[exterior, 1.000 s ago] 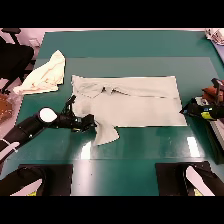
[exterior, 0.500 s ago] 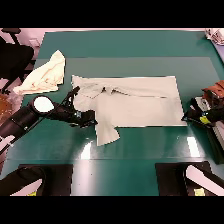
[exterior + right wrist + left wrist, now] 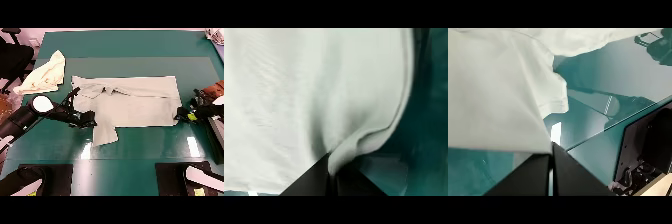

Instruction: Fold the shirts.

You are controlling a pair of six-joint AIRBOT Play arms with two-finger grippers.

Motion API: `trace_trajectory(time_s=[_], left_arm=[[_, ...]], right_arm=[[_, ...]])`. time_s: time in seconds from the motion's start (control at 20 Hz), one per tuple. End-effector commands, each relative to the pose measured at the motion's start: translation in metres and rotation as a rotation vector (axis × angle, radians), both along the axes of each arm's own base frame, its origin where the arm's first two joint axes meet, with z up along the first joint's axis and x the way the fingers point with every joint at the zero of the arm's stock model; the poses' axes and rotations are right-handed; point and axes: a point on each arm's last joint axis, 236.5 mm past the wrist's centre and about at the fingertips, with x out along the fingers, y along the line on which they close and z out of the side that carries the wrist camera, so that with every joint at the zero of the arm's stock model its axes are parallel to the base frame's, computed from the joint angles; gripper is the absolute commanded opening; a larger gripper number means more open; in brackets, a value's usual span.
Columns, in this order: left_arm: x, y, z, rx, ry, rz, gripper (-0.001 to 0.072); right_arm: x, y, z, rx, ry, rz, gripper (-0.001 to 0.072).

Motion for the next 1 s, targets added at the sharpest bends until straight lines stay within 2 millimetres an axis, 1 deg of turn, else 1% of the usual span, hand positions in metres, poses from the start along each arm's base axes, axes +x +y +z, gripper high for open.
trace_trajectory(time_s=[0.0, 0.1, 0.2, 0.25, 0.3, 0.4, 0.45, 0.55, 0.65, 0.75, 0.85, 0.9, 0.95], left_arm=[[0.000, 0.001, 0.025, -0.032, -0.059, 0.015, 0.0028], [-0.002, 0.013, 0.050, -0.028, -0.124, 0.061, 0.0028], [-0.016, 0.032, 0.062, 0.016, -0.137, 0.097, 0.0027], [-0.025, 0.036, 0.069, 0.016, -0.136, 0.101, 0.0028], [-0.033, 0.038, 0.080, -0.005, -0.147, 0.104, 0.0028], [-0.044, 0.039, 0.101, -0.054, -0.177, 0.135, 0.0028], [-0.047, 0.041, 0.108, -0.069, -0.190, 0.153, 0.0028], [-0.037, 0.053, 0.113, -0.050, -0.240, 0.215, 0.0027], [-0.019, 0.063, 0.113, -0.015, -0.297, 0.266, 0.0027], [0.004, 0.075, 0.117, 0.016, -0.379, 0.329, 0.0027], [0.019, 0.087, 0.111, 0.079, -0.406, 0.368, 0.0027], [0.025, 0.092, 0.105, 0.116, -0.409, 0.375, 0.0027], [0.033, 0.097, 0.098, 0.156, -0.418, 0.377, 0.0027]], right_arm=[[0.005, 0.022, 0.019, -0.007, -0.048, 0.044, 0.0017], [0.000, 0.023, 0.044, -0.007, -0.083, 0.010, 0.0017], [-0.019, 0.021, 0.068, 0.008, -0.077, -0.024, 0.0016], [-0.028, 0.021, 0.079, 0.011, -0.080, -0.027, 0.0015], [-0.037, 0.021, 0.090, 0.013, -0.087, -0.044, 0.0016], [-0.047, 0.020, 0.111, 0.005, -0.129, -0.092, 0.0016], [-0.049, 0.021, 0.121, -0.006, -0.166, -0.109, 0.0016], [-0.050, 0.022, 0.138, -0.028, -0.240, -0.116, 0.0016], [-0.046, 0.018, 0.153, -0.049, -0.300, -0.147, 0.0016], [-0.031, 0.011, 0.172, -0.075, -0.375, -0.161, 0.0016], [-0.007, -0.001, 0.189, -0.095, -0.422, -0.177, 0.0016], [0.006, -0.011, 0.193, -0.114, -0.424, -0.184, 0.0016], [0.017, -0.020, 0.191, -0.127, -0.406, -0.186, 0.0016]])
